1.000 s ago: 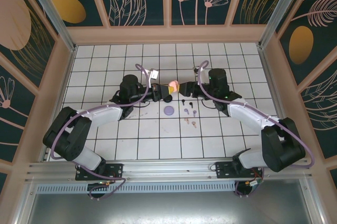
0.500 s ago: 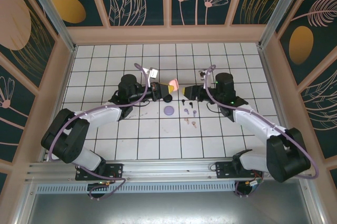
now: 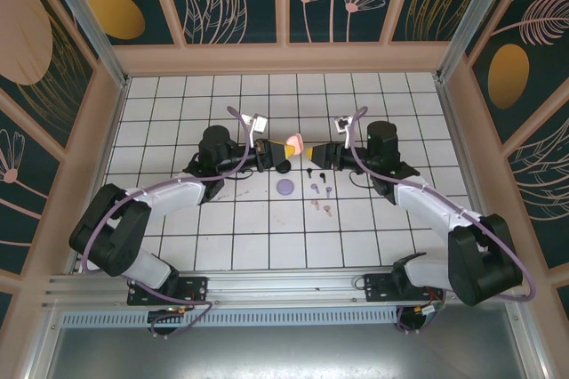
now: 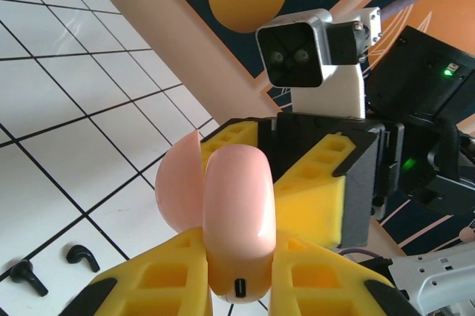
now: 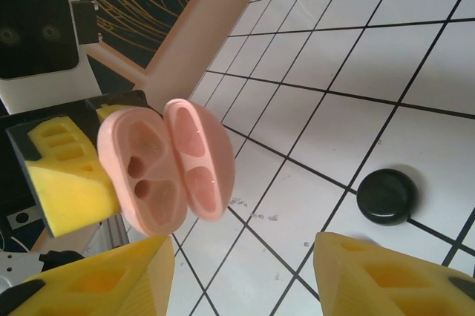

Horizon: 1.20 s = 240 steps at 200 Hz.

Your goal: Insert wireless bluetooth earbuds into charging case

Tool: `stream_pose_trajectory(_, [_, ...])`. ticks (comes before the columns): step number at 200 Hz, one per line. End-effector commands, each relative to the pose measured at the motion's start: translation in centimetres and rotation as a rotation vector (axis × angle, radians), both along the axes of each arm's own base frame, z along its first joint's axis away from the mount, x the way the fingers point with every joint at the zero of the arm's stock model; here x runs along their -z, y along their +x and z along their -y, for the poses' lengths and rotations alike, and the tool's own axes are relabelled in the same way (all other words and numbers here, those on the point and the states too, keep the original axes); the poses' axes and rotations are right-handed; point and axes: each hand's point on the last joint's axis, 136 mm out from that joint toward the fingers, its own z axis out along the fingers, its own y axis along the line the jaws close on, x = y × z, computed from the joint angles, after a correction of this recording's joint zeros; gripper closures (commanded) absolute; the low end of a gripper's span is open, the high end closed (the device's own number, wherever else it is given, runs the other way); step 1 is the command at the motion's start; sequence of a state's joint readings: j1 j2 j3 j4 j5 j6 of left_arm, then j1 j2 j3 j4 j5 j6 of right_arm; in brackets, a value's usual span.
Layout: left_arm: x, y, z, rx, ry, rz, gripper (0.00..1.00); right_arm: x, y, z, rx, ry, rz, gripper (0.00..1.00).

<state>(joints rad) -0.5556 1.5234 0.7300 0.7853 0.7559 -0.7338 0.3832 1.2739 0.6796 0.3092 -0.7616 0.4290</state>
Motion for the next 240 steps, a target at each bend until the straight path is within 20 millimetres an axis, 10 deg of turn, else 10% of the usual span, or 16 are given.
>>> stream_pose_trajectory(1, [-2.9, -0.5, 0.2, 0.029, -0.059, 0.074, 1.0, -2.5, 0.6, -0.7, -0.03, 0.048, 0.064, 0.48])
stream_pose_trajectory(240, [-3.0, -0.7, 0.6, 0.039, -0.06, 0.075, 1.0, -2.4, 1.5, -2.5, -0.06, 0.044, 0.05, 0.61])
